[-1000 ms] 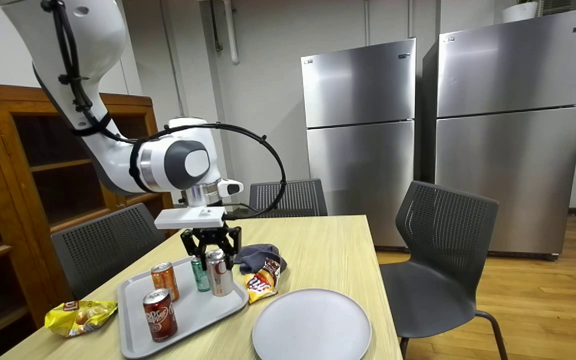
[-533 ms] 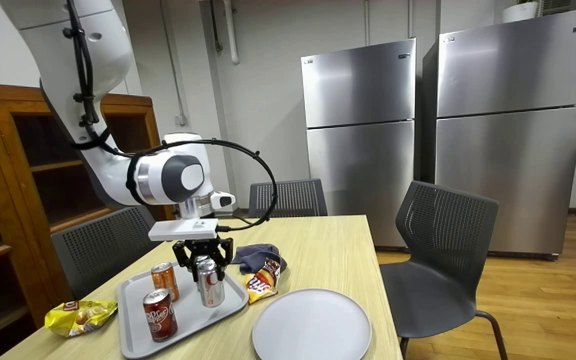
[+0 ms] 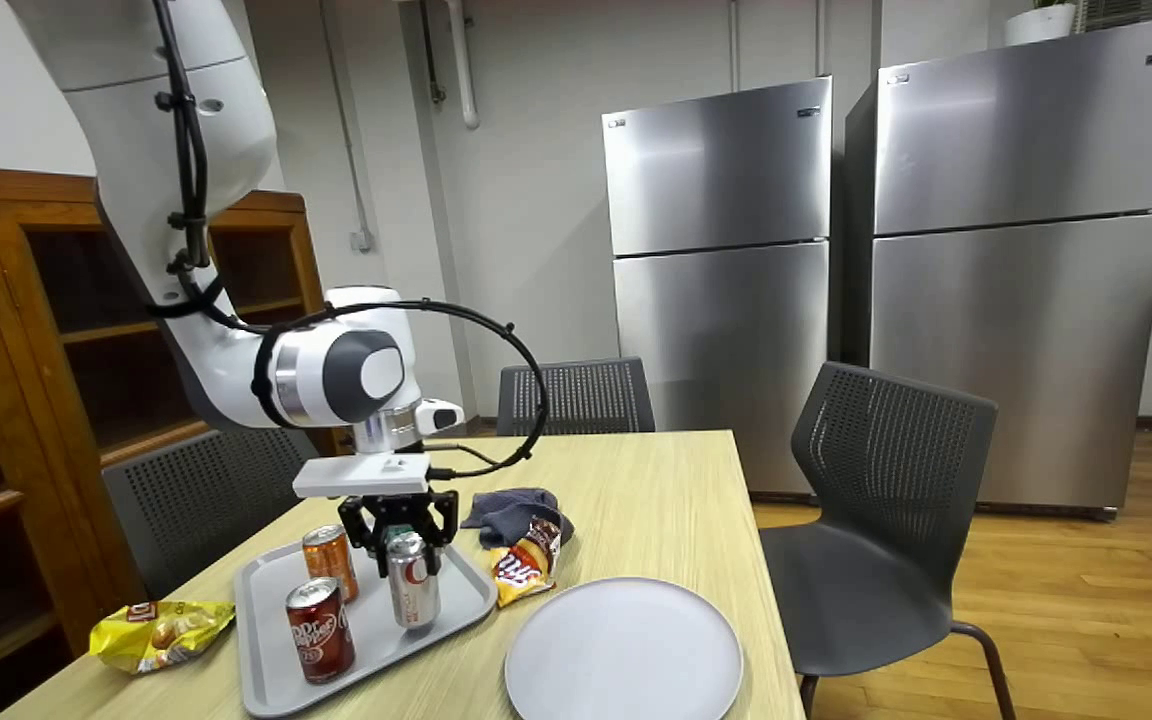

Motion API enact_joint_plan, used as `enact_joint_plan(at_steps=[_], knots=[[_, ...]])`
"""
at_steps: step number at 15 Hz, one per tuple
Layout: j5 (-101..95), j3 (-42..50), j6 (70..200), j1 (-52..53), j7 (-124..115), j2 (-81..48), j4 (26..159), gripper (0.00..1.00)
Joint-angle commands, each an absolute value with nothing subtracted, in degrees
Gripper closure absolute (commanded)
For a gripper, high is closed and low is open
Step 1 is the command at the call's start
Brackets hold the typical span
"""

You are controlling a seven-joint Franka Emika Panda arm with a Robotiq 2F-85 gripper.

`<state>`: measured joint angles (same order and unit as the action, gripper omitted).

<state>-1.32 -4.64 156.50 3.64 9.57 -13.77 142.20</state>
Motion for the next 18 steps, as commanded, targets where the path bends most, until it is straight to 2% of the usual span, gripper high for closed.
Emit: enact_joint_plan(at_steps=[1, 18], knots=[[-1.55, -5.28, 158.08, 3.55, 9.22, -14.06, 142.17, 0.62], [-3.17, -5.13, 162.26, 4.88, 7.51, -16.47, 141.6, 0.62]])
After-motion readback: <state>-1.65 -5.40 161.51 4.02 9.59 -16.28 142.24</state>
